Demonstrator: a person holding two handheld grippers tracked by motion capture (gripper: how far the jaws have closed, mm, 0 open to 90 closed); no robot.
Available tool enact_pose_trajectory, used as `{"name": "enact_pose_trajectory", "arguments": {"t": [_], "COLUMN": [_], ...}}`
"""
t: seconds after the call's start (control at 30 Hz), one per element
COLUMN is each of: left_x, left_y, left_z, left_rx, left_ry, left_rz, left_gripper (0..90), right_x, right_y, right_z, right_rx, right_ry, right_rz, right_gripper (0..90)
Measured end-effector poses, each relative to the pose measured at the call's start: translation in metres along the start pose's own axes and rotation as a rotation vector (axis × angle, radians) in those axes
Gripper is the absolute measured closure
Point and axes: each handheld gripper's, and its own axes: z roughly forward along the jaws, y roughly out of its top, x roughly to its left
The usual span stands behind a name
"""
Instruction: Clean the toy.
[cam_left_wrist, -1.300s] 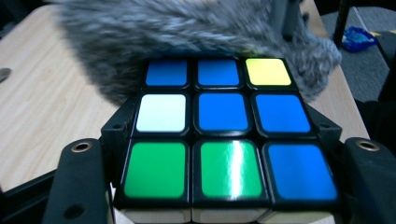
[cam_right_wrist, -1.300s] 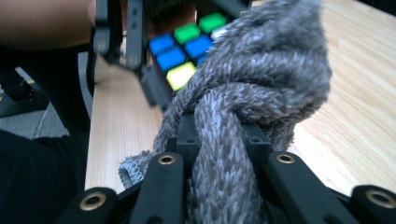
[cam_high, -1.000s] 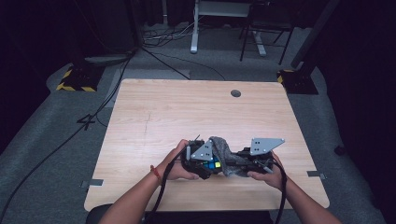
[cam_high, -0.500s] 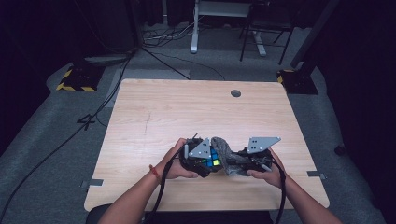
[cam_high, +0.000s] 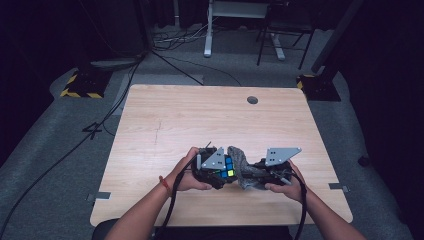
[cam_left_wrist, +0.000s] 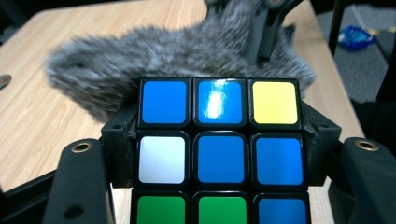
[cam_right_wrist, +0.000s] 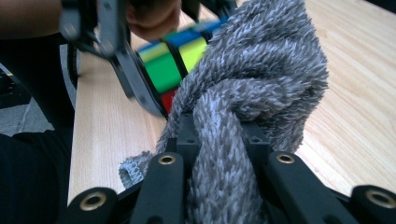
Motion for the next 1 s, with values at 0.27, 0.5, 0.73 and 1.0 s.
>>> {"name": "enact_pose_trajectory", "arguments": {"t": [0.27,0.5,0.73,1.0], "left_x": [0.0,0.002,0.003,0.003], "left_y": [0.0,0.003,0.003,0.002], "left_z": [0.0,-0.012,-0.021,-0.016], "left_rx": [-0.007,-0.058,-0.121,-0.12], "left_ry": [0.0,0.022,0.014,-0.015], "left_rz": [-0.007,0.004,-0.017,-0.017], "left_gripper": [33.3,33.3,33.3,33.1], "right_x": [-0.002,-0.015,-0.016,-0.009], "right_y": [0.002,-0.013,-0.019,-0.016], "right_z": [0.001,0.01,0.018,0.018], "right_rx": [0.007,0.095,0.136,0.047], "right_ry": [-0.035,-0.057,-0.038,0.068], "right_rz": [0.003,0.043,0.04,0.048], "right_gripper": [75.2,75.2,75.1,75.1]}}
